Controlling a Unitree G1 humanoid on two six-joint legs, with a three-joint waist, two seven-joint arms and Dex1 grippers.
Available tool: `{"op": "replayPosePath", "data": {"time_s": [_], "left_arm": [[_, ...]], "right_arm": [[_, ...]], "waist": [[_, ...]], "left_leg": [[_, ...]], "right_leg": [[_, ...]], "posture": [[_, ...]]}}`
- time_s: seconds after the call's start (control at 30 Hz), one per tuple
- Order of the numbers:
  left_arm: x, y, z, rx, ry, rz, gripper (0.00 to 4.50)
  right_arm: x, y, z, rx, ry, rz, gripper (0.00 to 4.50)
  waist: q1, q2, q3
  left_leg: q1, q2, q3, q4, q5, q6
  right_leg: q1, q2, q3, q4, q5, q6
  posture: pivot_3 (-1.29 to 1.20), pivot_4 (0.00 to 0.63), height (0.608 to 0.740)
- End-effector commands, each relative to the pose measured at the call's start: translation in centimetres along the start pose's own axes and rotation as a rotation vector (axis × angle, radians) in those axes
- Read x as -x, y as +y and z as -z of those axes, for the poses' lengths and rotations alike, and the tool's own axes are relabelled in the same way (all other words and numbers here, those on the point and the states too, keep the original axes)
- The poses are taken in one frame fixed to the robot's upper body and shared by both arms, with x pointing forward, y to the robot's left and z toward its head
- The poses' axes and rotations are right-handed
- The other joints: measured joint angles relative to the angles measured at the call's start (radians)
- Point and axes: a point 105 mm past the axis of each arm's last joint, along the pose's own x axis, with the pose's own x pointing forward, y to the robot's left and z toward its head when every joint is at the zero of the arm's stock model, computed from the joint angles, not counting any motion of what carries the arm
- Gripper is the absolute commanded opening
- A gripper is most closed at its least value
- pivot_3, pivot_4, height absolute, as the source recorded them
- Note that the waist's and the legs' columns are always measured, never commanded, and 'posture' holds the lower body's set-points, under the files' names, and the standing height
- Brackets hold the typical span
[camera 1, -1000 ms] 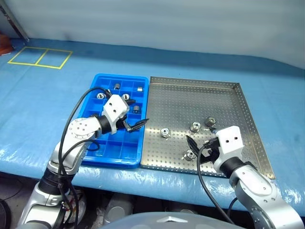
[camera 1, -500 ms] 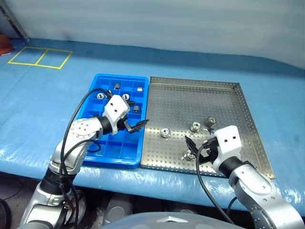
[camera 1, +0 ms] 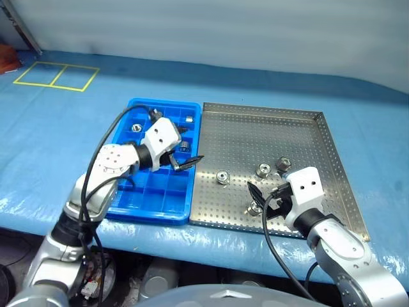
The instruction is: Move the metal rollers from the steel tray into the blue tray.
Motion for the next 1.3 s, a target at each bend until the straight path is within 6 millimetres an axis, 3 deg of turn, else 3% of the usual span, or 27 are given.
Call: {"op": "replayPosePath", "data": {"time_s": [0.03,0.27,0.53,0.8,1.17,1.3], "left_arm": [[-1.5,-1.0,-0.8,-0.089,0.031,0.151,4.50],[-4.7,-3.6,-1.4,-0.212,0.102,0.481,4.50],[-8.3,-4.0,1.1,-0.300,0.238,0.591,4.50],[-9.4,-4.5,2.9,-0.388,0.313,0.645,4.50],[-8.8,-5.1,5.1,-0.444,0.399,0.705,4.50],[-9.0,-5.5,5.5,-0.457,0.409,0.718,3.62]], "right_arm": [[0.1,0.2,-1.0,0.002,-0.048,-0.003,4.47],[-0.3,0.7,-1.0,-0.019,-0.067,-0.007,4.47],[-0.9,1.3,-1.4,-0.044,-0.105,0.009,4.47],[-1.1,1.5,-1.5,-0.053,-0.118,0.014,4.47],[-1.5,1.9,-1.6,-0.070,-0.134,0.004,4.47],[-1.7,1.9,-1.8,-0.067,-0.141,0.001,4.50]], "waist": [[-0.002,0.000,0.000],[-0.010,0.000,0.000],[-0.028,0.000,0.000],[-0.044,0.000,0.000],[-0.047,0.000,0.000],[-0.047,0.000,0.000]], "left_leg": [[0.000,0.000,0.000,0.000,0.000,0.000],[-0.001,0.000,0.000,0.000,0.000,0.001],[-0.001,0.000,0.000,0.001,0.000,0.001],[-0.002,0.000,0.000,0.001,0.000,0.001],[-0.002,0.000,0.000,0.002,0.000,0.001],[-0.002,0.000,0.000,0.003,0.000,0.001]], "right_leg": [[0.000,0.000,0.000,0.000,0.000,0.000],[-0.001,0.004,0.000,0.001,0.000,0.000],[-0.001,0.008,0.001,0.001,0.000,0.001],[-0.002,0.009,0.002,0.002,0.000,0.001],[-0.002,0.009,0.002,0.002,0.000,0.001],[-0.002,0.008,0.002,0.002,0.000,0.001]], "posture": [[0.06,0.150,0.740],[0.03,0.150,0.740],[-0.01,0.150,0.740],[-0.03,0.150,0.740],[-0.03,0.150,0.740],[-0.02,0.150,0.740]]}}
